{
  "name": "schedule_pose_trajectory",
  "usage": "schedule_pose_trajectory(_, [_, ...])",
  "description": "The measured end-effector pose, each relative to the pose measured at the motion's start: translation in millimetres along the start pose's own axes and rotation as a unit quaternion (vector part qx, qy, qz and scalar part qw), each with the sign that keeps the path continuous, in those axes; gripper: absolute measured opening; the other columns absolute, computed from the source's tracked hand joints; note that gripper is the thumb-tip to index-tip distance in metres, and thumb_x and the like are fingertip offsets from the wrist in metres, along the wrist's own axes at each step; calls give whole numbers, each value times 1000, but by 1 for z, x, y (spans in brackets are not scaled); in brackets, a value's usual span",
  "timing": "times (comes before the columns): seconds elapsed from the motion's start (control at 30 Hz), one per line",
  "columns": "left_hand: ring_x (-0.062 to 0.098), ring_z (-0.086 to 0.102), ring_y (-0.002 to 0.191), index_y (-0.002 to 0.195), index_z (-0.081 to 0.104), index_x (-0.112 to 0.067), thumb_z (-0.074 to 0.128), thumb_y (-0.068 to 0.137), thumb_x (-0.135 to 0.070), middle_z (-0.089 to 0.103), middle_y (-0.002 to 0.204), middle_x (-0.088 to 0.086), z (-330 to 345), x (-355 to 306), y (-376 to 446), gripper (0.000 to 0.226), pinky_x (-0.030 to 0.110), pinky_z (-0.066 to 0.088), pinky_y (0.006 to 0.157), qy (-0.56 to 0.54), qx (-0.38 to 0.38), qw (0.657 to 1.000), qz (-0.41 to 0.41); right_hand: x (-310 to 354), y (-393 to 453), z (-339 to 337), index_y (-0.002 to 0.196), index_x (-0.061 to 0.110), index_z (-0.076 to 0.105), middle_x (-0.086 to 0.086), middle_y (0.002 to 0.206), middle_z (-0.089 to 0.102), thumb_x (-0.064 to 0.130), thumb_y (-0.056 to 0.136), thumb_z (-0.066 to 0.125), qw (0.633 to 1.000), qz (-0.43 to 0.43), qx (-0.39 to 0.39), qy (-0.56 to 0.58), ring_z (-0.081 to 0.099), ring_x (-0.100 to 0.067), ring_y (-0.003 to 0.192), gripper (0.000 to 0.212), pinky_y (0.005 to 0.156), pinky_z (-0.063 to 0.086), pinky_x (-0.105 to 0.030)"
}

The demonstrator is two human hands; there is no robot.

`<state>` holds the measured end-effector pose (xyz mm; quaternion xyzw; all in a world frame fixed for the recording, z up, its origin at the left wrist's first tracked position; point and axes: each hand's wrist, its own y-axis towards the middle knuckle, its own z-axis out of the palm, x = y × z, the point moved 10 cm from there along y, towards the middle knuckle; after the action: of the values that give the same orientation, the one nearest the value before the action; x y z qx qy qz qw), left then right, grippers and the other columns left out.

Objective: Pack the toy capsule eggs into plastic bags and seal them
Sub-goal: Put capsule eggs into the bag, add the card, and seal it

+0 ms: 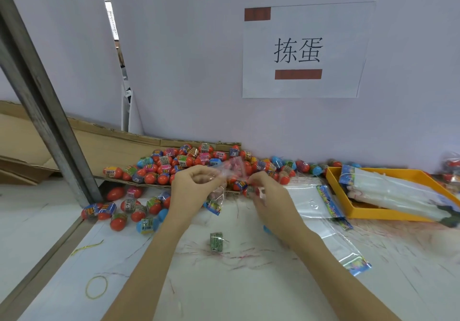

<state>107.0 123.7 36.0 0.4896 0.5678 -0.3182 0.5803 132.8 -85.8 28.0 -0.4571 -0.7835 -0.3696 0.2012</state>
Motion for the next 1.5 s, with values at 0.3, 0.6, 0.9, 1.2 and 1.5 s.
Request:
schedule_pose_trajectory(0.3, [18, 79, 80, 95, 81, -16, 90, 81, -23, 81, 84, 4, 5, 13, 1, 18, 19, 59, 67, -11, 32, 998, -52, -5, 3, 10, 102, 22, 60, 6, 103, 66, 21, 92, 76, 997, 36, 34, -58, 59, -16, 94, 19, 81, 53, -30])
schedule_pose_trajectory(0.6, [26, 80, 86, 103, 79, -9, 92, 76, -20, 81, 93, 9, 20, 20, 0, 32, 33, 66, 77, -53, 90, 991, -80, -5, 9, -45, 144, 26, 56, -3, 116, 57, 26, 106, 55, 991, 58, -99, 71, 58, -3, 95, 38, 86, 49, -10])
schedule_pose_trajectory(0.9, [24, 77, 73, 108, 76, -24, 90, 83, -23, 81, 94, 1, 50, -2, -14, 29, 26, 58, 58, 17, 165, 986, -1, 29, -5, -86, 109, 22, 72, 13, 102, 72, 27, 91, 78, 955, -19, -245, 163, 68, -6, 95, 19, 84, 57, -20])
schedule_pose_trajectory(1.2, [13, 76, 86, 120, 73, -33, 82, 90, -37, 79, 99, -9, 55, -25, -21, 32, 25, 58, 57, 50, 158, 982, 92, 45, -4, -67, 113, 15, 75, 4, 105, 70, 8, 88, 80, 972, -93, -169, 134, 72, -3, 87, 27, 78, 55, -11])
schedule_pose_trajectory(1.5, [8, 73, 92, 112, 77, -34, 78, 88, -42, 77, 97, -16, 49, -33, -20, 26, 25, 59, 81, 115, 114, 976, 144, 37, 4, -51, 118, 18, 73, 4, 113, 73, 15, 94, 74, 971, -62, -89, 212, 73, -9, 98, 25, 87, 60, -26])
